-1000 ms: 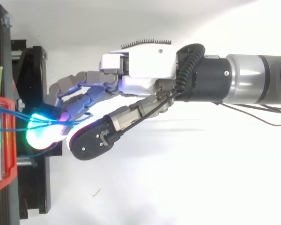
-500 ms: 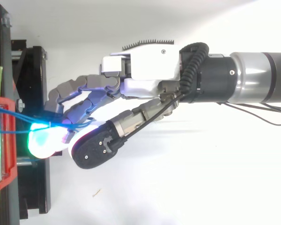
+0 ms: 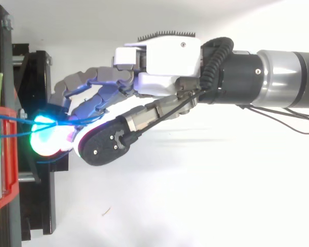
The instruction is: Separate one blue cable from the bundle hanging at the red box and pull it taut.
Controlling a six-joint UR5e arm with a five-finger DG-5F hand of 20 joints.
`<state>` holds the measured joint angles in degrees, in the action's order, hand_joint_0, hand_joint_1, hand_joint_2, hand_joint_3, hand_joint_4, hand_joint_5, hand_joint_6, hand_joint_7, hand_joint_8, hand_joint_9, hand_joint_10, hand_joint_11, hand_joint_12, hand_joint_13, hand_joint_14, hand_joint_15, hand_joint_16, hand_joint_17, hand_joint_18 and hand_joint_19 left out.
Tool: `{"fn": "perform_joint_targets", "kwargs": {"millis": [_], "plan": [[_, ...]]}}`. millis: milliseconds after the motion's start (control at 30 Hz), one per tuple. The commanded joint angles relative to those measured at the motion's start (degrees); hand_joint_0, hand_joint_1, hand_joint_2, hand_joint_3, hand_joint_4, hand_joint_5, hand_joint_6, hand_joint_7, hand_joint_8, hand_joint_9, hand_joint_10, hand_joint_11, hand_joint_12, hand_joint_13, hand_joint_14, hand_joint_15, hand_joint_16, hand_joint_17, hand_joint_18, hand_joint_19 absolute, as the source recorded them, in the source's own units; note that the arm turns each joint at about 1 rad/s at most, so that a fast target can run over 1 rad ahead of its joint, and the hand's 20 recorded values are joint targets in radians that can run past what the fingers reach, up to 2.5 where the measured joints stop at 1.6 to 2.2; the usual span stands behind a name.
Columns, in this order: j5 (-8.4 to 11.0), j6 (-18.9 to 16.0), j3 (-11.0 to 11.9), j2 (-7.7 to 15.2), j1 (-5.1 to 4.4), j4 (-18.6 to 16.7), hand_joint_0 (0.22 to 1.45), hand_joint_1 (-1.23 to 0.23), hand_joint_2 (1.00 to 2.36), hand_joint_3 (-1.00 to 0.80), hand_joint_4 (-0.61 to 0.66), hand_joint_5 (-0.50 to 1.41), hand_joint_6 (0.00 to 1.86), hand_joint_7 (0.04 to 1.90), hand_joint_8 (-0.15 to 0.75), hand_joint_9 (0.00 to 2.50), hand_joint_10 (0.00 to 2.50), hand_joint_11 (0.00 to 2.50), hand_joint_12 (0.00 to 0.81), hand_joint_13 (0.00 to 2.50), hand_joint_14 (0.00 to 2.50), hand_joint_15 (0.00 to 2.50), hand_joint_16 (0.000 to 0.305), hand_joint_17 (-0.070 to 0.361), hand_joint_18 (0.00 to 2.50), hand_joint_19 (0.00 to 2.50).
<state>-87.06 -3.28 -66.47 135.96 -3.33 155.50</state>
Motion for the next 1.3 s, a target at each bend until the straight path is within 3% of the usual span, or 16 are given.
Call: {"fn": "perform_joint_targets", "kwargs": {"millis": [0, 133, 400, 667, 833, 1100, 1267], "plan": [[1.81, 0.3, -1.1, 0.0, -0.36, -0.4, 0.56, -0.56, 1.00, -0.48, 0.21, -0.18, 0.50, 0.91, 0.258, 0.69, 0.02, 0.53, 0.282, 0.56, 0.01, 0.33, 0.032, 0.073, 0.43, 0.37], [2.69, 1.3, -2.3, 0.1, -0.63, -1.1, 0.56, -0.56, 1.00, -0.48, 0.21, -0.18, 0.50, 0.91, 0.258, 0.69, 0.02, 0.52, 0.281, 0.56, 0.01, 0.34, 0.032, 0.073, 0.44, 0.38], [2.77, 1.3, -2.4, 0.0, -0.71, -1.4, 0.57, -0.56, 1.00, -0.46, 0.21, -0.18, 0.50, 0.92, 0.260, 0.70, 0.02, 0.54, 0.279, 0.58, 0.01, 0.35, 0.032, 0.072, 0.45, 0.39], [2.51, 1.1, -0.5, -0.1, -0.71, -0.9, 0.58, -0.56, 1.01, -0.45, 0.22, -0.17, 0.50, 0.94, 0.264, 0.72, 0.02, 0.54, 0.278, 0.60, 0.01, 0.36, 0.032, 0.071, 0.47, 0.41], [2.42, 1.1, 0.7, -0.1, -0.71, 0.5, 0.67, -0.58, 1.01, -0.43, 0.21, -0.16, 0.50, 0.96, 0.260, 0.74, 0.02, 0.54, 0.270, 0.67, 0.01, 0.38, 0.029, 0.065, 0.53, 0.38], [2.16, 0.9, 0.9, -0.1, -1.07, 1.2, 0.68, -0.59, 1.01, -0.43, 0.20, -0.16, 0.50, 1.02, 0.258, 0.77, 0.02, 0.57, 0.267, 0.70, 0.01, 0.39, 0.028, 0.063, 0.54, 0.39], [1.46, 1.0, 0.8, -1.4, -1.07, 2.1, 0.67, -0.57, 1.01, -0.41, 0.16, -0.15, 0.50, 1.09, 0.260, 0.76, 0.02, 0.57, 0.266, 0.70, 0.02, 0.40, 0.028, 0.062, 0.53, 0.40]]}}
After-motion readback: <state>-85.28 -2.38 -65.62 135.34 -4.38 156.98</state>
